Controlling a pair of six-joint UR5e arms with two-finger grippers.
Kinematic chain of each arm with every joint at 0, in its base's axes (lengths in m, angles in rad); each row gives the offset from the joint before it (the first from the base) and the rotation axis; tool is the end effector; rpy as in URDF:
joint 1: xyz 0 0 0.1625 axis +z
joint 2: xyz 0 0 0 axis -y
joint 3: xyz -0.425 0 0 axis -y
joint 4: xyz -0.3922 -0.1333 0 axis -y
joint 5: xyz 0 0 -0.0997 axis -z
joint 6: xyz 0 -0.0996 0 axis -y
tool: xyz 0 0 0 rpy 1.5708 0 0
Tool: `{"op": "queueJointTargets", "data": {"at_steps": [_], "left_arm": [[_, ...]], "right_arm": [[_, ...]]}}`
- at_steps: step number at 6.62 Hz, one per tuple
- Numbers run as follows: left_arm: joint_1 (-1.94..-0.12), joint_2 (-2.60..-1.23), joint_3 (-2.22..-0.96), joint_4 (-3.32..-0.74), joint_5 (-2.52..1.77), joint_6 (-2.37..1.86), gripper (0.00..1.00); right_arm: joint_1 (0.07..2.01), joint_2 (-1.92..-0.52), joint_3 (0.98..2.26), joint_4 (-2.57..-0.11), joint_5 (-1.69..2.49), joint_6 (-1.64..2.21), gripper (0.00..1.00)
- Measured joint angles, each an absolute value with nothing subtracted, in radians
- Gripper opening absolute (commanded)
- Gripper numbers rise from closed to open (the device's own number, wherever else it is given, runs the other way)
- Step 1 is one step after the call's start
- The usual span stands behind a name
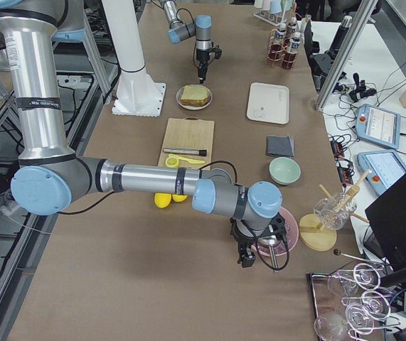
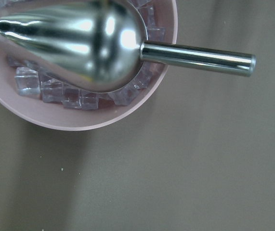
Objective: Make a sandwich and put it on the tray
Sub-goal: 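Grasp the rim of the white plate with the left gripper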
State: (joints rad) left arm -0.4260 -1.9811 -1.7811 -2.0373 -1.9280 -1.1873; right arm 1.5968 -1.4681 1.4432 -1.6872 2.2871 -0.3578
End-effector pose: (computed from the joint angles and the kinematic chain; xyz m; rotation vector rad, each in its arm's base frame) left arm 0.5217 -0.3449 0.2793 0.1280 1.1140 0.1561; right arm 0.0815 -0.5218 0.6834 0.0037 -0.7299 -0.2664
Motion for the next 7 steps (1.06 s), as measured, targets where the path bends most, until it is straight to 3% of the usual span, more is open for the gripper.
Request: {"op": "queueJointTargets", "data": {"at_steps": [3, 5, 6, 7], "left_arm": [[-0.401, -1.98, -1.756, -2.066, -1.928, -1.187, 0.42], [-0.388, -1.983, -1.723, -2.11, -1.926, -1.189, 0.22], [-0.386, -1.983, -1.718, -2.117, -1.925, -1.189, 0.0], [-0.386, -1.983, -1.718, -2.119, -1.925, -1.189, 0.0]], "right_arm": [[1.597, -1.469, 1.438, -1.686, 2.287, -0.358, 1.0], [1.597, -1.47, 1.437, -1.686, 2.286, -0.358, 1.0], [1.597, -1.469, 1.437, -1.686, 2.286, -0.357, 1.0], [1.597, -1.469, 1.437, -1.686, 2.286, -0.357, 1.0]]}}
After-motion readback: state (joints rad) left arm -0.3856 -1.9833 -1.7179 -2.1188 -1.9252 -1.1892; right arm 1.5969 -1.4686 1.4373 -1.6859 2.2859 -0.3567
